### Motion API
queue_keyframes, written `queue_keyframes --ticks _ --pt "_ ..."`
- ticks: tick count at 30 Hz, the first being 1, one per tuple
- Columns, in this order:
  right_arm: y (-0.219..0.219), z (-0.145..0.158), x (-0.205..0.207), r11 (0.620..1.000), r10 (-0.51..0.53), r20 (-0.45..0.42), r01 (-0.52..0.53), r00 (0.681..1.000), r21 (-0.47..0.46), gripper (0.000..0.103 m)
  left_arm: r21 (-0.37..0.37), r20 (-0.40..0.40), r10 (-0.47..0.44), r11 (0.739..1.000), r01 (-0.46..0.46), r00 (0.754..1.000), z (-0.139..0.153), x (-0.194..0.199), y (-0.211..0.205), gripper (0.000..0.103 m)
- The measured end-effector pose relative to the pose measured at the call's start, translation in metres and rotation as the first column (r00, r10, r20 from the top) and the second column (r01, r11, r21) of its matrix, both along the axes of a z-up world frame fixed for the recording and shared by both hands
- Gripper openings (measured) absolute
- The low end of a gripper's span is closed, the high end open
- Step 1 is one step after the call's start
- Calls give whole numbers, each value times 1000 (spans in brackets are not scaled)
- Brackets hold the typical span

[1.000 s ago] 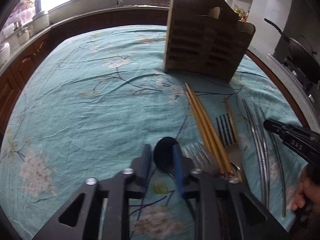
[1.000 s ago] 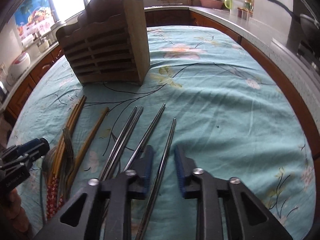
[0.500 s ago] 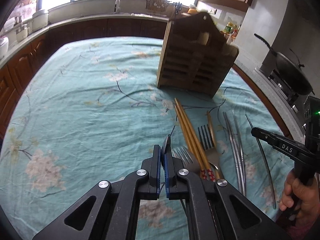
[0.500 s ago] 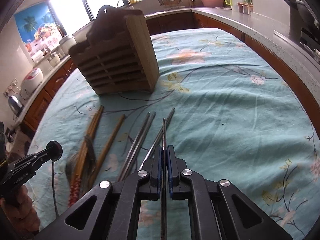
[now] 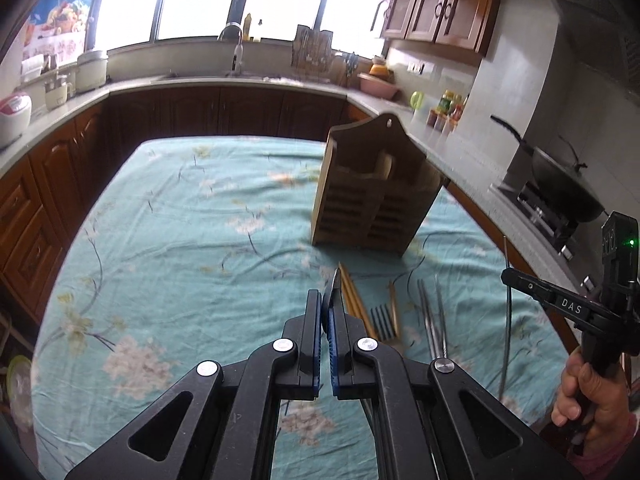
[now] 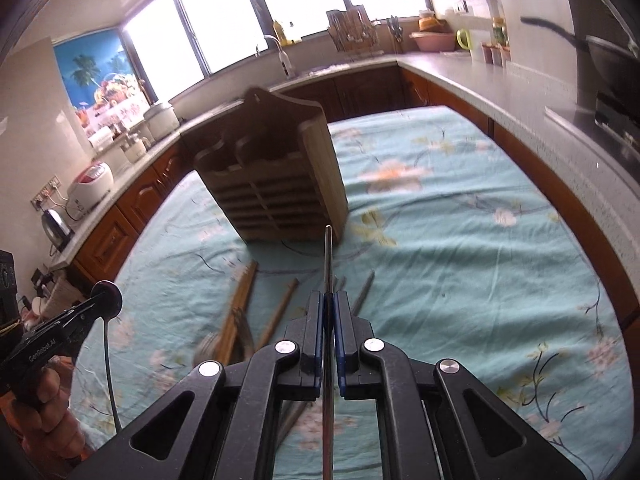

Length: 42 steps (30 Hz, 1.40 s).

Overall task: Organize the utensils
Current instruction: 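Close the left tool on the steel spoon while the right tool grasps a thin metal rod, then lift the spoon with the left tool while the right tool carries the rod to the caddy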

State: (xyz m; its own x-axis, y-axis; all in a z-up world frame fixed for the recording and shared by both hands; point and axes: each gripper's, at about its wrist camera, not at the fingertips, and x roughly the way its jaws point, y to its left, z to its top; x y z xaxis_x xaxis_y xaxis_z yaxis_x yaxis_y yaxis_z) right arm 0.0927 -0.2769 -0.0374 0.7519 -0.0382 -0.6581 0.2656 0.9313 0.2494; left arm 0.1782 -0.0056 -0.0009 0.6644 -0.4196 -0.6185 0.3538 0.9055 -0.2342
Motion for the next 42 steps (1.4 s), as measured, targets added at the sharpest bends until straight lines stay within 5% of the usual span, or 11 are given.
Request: queue_keyframes --ticks 11,22,34,42 --pt "4 36 -10 1000 10 92 -9 996 -15 5 -23 82 39 999 -38 996 24 -14 12 2" --pt "-1 80 2 999 18 216 -8 976 -46 5 -73 200 128 991 -115 971 45 15 4 2" --pt "-23 144 54 997 -5 411 37 911 -70 5 -115 404 318 948 -297 858 62 93 -49 2" --pt "-43 155 105 995 -27 460 68 887 -72 5 -98 466 379 920 -379 799 19 131 -107 2"
